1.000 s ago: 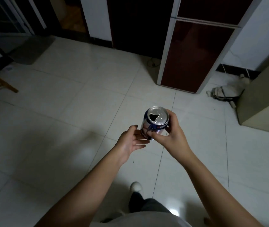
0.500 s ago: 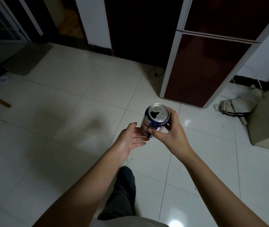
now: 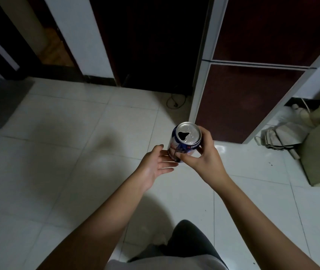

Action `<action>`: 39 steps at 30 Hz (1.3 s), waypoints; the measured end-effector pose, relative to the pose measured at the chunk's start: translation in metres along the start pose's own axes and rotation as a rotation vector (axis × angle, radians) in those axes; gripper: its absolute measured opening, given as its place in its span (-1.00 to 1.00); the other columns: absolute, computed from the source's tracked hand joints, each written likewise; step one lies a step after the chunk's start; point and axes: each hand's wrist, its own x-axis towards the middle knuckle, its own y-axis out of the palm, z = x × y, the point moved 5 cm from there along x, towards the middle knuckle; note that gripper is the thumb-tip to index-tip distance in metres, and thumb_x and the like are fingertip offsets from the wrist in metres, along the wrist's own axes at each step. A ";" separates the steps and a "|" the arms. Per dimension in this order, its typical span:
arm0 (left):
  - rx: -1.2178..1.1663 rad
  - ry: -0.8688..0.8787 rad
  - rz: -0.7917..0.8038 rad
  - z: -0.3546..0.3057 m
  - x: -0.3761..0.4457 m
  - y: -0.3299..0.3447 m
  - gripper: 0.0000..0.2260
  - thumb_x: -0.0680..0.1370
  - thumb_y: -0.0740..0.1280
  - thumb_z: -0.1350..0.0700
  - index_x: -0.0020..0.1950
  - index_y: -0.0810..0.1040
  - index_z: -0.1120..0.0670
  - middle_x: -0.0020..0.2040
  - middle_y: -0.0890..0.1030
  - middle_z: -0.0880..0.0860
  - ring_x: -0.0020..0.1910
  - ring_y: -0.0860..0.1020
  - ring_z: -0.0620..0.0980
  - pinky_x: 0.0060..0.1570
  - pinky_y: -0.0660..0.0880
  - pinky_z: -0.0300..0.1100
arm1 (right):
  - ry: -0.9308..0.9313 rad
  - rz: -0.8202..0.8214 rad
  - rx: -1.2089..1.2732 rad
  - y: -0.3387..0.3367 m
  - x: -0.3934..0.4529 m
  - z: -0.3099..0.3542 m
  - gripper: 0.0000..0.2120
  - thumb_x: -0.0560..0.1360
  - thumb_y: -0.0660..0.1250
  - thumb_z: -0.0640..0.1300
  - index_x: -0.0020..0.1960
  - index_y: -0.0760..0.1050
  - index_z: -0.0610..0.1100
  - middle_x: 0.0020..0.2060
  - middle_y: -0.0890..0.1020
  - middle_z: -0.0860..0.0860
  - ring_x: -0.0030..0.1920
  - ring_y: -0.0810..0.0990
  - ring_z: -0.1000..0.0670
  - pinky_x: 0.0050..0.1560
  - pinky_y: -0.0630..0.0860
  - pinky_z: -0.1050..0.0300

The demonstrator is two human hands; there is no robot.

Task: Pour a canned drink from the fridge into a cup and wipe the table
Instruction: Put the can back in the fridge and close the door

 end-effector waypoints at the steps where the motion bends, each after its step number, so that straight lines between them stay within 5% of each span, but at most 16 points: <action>1: 0.000 -0.002 0.009 -0.009 0.011 0.000 -0.66 0.63 0.03 0.02 -0.09 0.50 0.18 -0.18 0.61 0.16 -0.17 0.61 0.07 -0.05 0.52 -0.11 | 0.003 -0.002 -0.007 0.000 0.015 -0.001 -0.35 0.30 0.52 -0.18 0.26 0.26 0.03 0.12 0.49 0.18 0.17 0.48 0.15 0.20 0.43 0.25; 23: -0.016 -0.022 0.014 -0.230 0.296 0.027 -0.59 0.63 0.03 -0.01 0.19 0.44 0.30 -0.08 0.59 0.19 -0.12 0.60 0.09 -0.03 0.52 -0.11 | 0.022 0.023 -0.042 -0.035 0.371 -0.042 -0.30 0.28 0.52 -0.15 0.30 0.25 -0.05 0.13 0.48 0.18 0.18 0.48 0.17 0.23 0.42 0.21; 39: 0.191 -0.059 0.134 -0.347 0.444 0.037 -0.68 0.63 0.04 0.02 -0.12 0.50 0.14 -0.30 0.64 0.11 -0.27 0.61 0.05 -0.09 0.53 -0.06 | 0.092 -0.213 -0.052 -0.037 0.517 -0.060 -0.32 0.30 0.50 -0.19 0.32 0.25 -0.05 0.13 0.50 0.17 0.18 0.50 0.14 0.22 0.44 0.20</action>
